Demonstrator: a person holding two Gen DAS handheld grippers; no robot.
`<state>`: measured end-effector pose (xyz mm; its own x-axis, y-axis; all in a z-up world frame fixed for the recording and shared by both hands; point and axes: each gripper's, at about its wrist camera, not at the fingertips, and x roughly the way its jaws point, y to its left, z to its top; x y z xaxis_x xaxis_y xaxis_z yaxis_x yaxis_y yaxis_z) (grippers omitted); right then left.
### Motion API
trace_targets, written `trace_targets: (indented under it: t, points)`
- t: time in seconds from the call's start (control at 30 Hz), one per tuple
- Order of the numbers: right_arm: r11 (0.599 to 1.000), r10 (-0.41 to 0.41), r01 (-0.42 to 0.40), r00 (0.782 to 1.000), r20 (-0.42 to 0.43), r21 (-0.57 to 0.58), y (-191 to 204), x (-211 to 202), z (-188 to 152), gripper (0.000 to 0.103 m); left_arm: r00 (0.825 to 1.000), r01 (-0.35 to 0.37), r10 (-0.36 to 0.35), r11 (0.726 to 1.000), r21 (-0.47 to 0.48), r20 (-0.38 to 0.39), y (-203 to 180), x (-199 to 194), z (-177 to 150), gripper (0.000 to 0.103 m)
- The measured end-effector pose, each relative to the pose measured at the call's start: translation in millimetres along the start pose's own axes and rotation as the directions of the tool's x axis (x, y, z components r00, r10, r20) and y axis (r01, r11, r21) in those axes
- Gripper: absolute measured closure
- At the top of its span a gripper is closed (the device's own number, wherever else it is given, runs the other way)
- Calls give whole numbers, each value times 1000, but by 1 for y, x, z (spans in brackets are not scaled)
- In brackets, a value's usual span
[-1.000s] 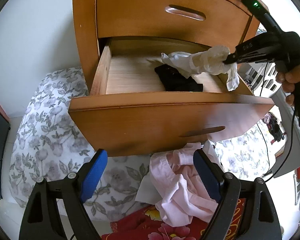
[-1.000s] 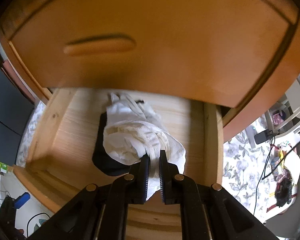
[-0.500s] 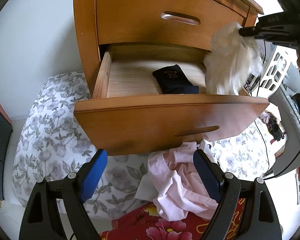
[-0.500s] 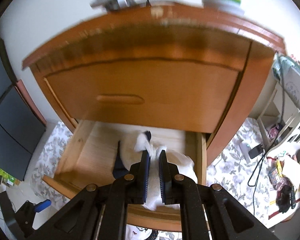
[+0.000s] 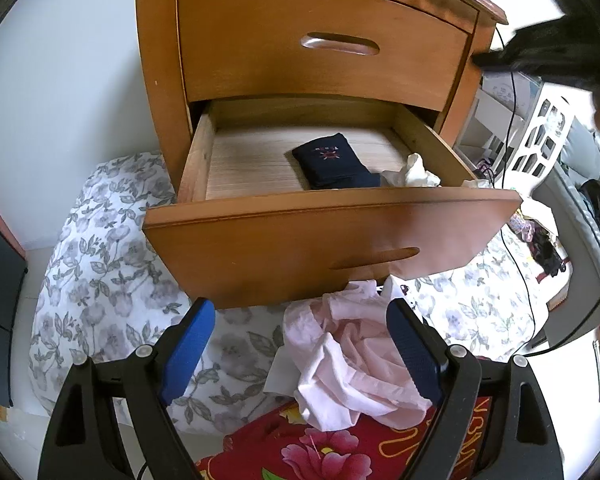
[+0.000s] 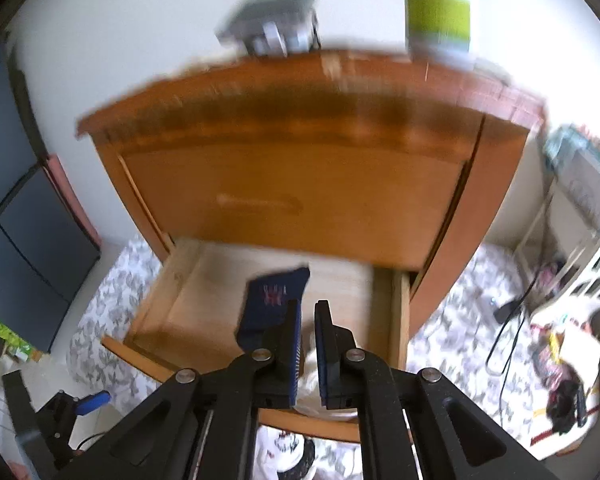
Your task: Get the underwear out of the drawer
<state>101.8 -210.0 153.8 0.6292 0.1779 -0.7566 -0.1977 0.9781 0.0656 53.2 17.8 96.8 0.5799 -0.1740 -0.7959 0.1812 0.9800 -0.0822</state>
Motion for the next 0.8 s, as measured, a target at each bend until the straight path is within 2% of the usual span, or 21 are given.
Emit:
trace_targets:
  t: [0.1,0.2,0.23,0.33,0.47,0.53,0.6,0.67,0.8]
  points:
    - [999,-12,18,991,-133,43,-13,38,-6,94,1000,-1,1,1000,5,-1,-1,-2,-2,15]
    - [995,-26,48,969,-244,84,-27,76,-17,77,1000,-9,9,1000,2,-5,1,-2,-3,15]
    - [994,-29,56,963,-268,94,-30,85,-19,67,1000,-12,12,1000,0,-6,2,-1,-3,15]
    - [992,-17,56,943,-332,109,-35,109,-27,62,1000,-18,18,1000,-8,-10,6,0,-3,15]
    - [993,1,48,906,-424,104,-32,136,-32,47,1000,-18,18,1000,-9,-21,7,5,-5,15]
    - [996,4,41,883,-469,85,-28,149,-34,44,999,-19,18,1000,-8,-29,7,8,-5,15]
    - [996,-14,60,844,-536,68,-27,163,-40,44,999,-20,19,1000,-9,-33,8,9,-6,15]
    - [996,-48,85,815,-577,38,-27,173,-44,44,999,-20,19,1000,-13,-36,11,11,-5,15]
    - [994,-102,108,798,-594,-27,-26,180,-47,45,999,-23,21,999,-26,-45,16,16,-6,15]
